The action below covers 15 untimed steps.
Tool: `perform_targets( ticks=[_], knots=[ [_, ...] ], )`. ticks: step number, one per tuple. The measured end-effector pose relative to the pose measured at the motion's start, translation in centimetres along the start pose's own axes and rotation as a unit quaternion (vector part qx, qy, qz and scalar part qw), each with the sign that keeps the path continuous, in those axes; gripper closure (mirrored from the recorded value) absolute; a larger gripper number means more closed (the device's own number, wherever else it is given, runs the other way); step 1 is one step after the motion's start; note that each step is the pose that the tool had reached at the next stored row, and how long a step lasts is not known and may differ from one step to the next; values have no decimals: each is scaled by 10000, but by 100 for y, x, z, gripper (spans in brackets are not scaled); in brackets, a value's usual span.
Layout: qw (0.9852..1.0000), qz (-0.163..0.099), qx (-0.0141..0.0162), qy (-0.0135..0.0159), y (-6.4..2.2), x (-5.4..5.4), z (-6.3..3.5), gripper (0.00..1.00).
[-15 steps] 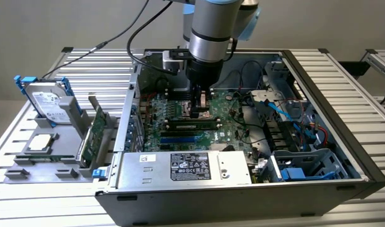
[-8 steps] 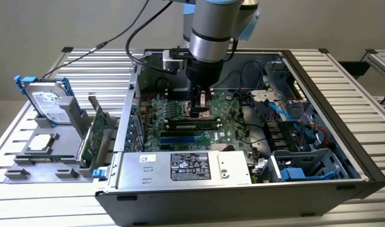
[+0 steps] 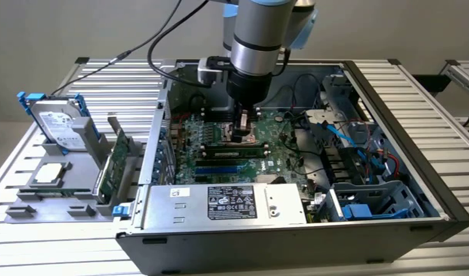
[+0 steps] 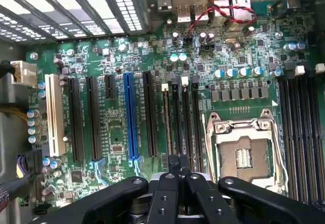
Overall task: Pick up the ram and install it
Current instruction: 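Press down the ram until it locks into place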
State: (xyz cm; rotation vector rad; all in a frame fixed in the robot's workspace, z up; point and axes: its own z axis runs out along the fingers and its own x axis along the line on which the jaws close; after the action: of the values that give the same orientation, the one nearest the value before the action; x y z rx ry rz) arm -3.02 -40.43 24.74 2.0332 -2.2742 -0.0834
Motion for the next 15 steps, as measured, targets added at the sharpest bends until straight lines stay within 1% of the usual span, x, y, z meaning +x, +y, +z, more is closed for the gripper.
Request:
perform_targets(
  ticks=[4, 9, 12, 15],
  knots=[
    [9997, 263, -8, -24, 0, 0, -2, 89],
    [9984, 567, -15, -40, 0, 0, -3, 89],
    [9972, 743, -18, -35, 0, 0, -3, 89],
    [9959, 903, -15, -16, -1, 0, -2, 89]
  ],
)
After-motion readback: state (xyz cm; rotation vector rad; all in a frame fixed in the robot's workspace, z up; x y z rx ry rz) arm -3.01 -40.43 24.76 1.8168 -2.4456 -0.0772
